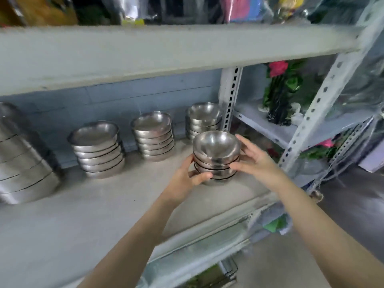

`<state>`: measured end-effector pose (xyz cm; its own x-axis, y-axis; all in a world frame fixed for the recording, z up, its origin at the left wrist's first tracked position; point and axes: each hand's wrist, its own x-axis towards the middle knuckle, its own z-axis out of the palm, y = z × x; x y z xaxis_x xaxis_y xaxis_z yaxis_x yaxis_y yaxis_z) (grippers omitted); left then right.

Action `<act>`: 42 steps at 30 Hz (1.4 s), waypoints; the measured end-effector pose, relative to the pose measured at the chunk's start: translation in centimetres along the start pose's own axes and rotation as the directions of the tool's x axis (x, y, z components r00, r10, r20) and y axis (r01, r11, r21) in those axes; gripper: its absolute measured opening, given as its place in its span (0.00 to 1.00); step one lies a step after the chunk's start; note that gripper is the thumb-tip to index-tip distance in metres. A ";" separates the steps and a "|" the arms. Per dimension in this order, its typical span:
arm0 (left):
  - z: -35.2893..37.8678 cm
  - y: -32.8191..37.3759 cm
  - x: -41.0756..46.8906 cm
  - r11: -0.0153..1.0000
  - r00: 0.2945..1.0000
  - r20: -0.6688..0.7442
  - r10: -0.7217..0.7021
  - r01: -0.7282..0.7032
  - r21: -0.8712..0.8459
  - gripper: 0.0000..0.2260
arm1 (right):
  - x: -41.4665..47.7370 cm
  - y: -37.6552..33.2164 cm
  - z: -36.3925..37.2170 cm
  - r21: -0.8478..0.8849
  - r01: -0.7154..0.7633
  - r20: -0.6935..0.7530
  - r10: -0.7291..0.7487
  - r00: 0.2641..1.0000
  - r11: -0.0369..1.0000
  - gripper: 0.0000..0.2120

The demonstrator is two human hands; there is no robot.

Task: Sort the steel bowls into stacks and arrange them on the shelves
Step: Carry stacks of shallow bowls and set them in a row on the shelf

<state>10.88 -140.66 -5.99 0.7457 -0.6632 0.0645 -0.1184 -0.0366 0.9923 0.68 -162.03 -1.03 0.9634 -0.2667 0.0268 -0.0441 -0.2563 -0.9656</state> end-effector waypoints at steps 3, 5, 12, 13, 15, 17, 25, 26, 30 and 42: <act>2.5 0.3 1.4 0.999 0.998 -0.062 0.032 -0.030 0.033 0.30 | 1.5 0.5 -2.9 -0.004 0.008 0.078 -0.008 0.997 1.000 0.43; 3.6 0.3 1.8 0.997 0.996 -0.084 0.025 -0.019 0.069 0.32 | 2.4 1.1 -4.1 0.007 0.016 0.119 -0.017 0.993 1.000 0.44; 4.8 0.3 2.0 0.973 0.982 -0.172 0.075 -0.034 0.230 0.37 | 3.7 2.3 -5.5 0.066 0.039 0.227 -0.054 0.973 0.997 0.48; 4.9 0.2 2.0 0.972 0.982 -0.175 0.077 -0.035 0.234 0.40 | 3.6 2.4 -5.5 0.089 0.036 0.238 -0.057 0.970 0.995 0.47; 4.9 0.1 1.9 0.968 0.983 -0.168 0.070 -0.025 0.252 0.42 | 3.4 2.7 -5.4 0.113 0.040 0.257 -0.069 0.964 0.993 0.46; 4.7 0.1 2.0 0.960 0.984 -0.170 0.060 -0.011 0.279 0.41 | 3.3 2.7 -5.3 0.126 0.052 0.259 -0.083 0.962 0.991 0.47; 5.0 -0.1 1.9 0.945 0.978 -0.207 0.005 0.064 0.322 0.37 | 3.6 2.5 -5.5 0.130 0.090 0.265 -0.122 0.957 0.987 0.42; 5.0 -0.1 1.9 0.940 0.977 -0.211 -0.002 0.074 0.333 0.38 | 3.5 2.5 -5.5 0.134 0.093 0.266 -0.126 0.956 0.987 0.42; 4.9 0.1 1.9 0.940 0.979 -0.205 -0.016 0.084 0.330 0.38 | 3.4 2.8 -5.4 0.139 0.109 0.266 -0.143 0.953 0.984 0.38; 4.9 0.4 2.0 0.928 0.983 -0.179 -0.041 0.104 0.357 0.40 | 3.3 3.1 -5.4 0.150 0.114 0.253 -0.149 0.956 0.982 0.35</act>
<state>9.14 -145.65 -6.01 0.8554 -0.5164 0.0412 -0.2664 -0.3703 0.8899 2.29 -168.74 -2.56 0.9944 0.0184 0.1041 0.1057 -0.1430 -0.9841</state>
